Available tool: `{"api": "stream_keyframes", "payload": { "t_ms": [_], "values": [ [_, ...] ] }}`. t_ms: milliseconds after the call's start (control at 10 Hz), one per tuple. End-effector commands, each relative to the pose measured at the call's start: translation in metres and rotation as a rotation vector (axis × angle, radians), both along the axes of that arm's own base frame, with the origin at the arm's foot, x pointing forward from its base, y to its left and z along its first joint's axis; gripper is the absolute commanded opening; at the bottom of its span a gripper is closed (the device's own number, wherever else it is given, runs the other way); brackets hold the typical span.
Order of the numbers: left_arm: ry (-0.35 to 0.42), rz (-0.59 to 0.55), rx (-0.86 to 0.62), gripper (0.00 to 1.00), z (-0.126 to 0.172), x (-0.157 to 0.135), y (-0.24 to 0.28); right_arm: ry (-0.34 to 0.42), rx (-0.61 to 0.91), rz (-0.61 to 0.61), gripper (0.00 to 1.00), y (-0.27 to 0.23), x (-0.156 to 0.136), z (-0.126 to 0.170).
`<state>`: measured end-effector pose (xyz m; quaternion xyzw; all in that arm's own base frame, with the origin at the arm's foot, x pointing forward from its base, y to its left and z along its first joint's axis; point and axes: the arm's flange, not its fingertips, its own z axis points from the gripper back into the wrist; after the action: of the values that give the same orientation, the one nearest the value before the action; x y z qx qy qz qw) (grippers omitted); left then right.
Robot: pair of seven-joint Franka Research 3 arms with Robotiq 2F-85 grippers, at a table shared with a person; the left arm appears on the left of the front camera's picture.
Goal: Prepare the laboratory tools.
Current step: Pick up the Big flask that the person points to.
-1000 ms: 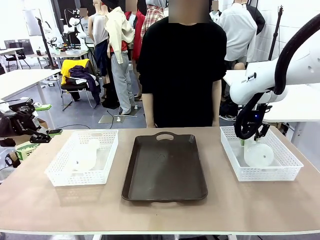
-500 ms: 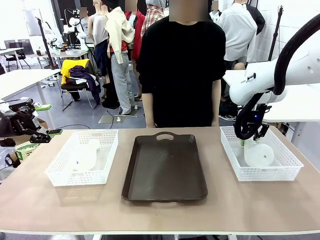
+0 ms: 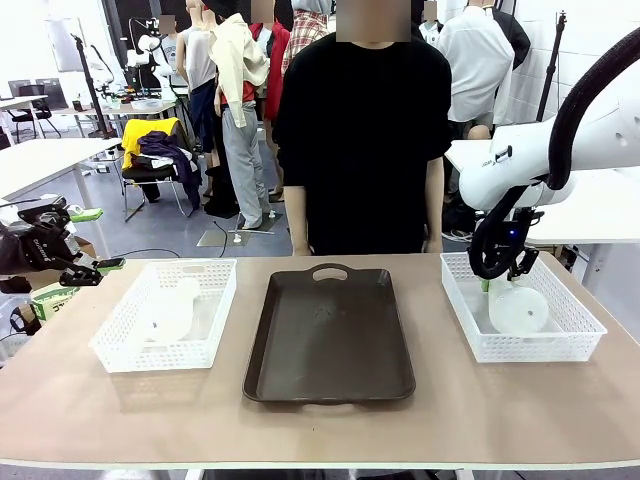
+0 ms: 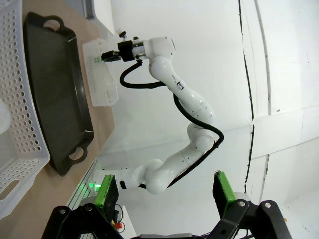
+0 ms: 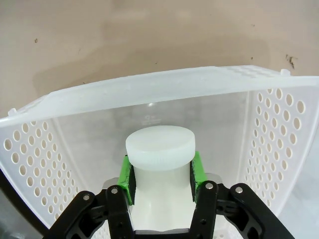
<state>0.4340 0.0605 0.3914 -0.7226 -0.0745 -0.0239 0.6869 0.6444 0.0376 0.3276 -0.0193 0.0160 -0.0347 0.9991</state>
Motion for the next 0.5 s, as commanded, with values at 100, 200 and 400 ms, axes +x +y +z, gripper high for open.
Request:
{"api": "stream_keyframes", "payload": {
  "t_ms": [100,200,400],
  "values": [
    [-0.007,0.002,0.000,1.00,0.0016,-0.0003,0.0010,0.000,0.000,0.002,0.00,0.0008,0.0000,-0.0002],
    [-0.007,0.002,0.000,1.00,0.0016,-0.0003,0.0010,0.000,0.000,0.002,0.00,0.0008,0.0000,-0.0002],
    [-0.007,0.002,0.000,1.00,0.0016,-0.0003,0.0010,0.000,0.000,0.002,0.00,0.0008,0.0000,-0.0002]
  ]
}}
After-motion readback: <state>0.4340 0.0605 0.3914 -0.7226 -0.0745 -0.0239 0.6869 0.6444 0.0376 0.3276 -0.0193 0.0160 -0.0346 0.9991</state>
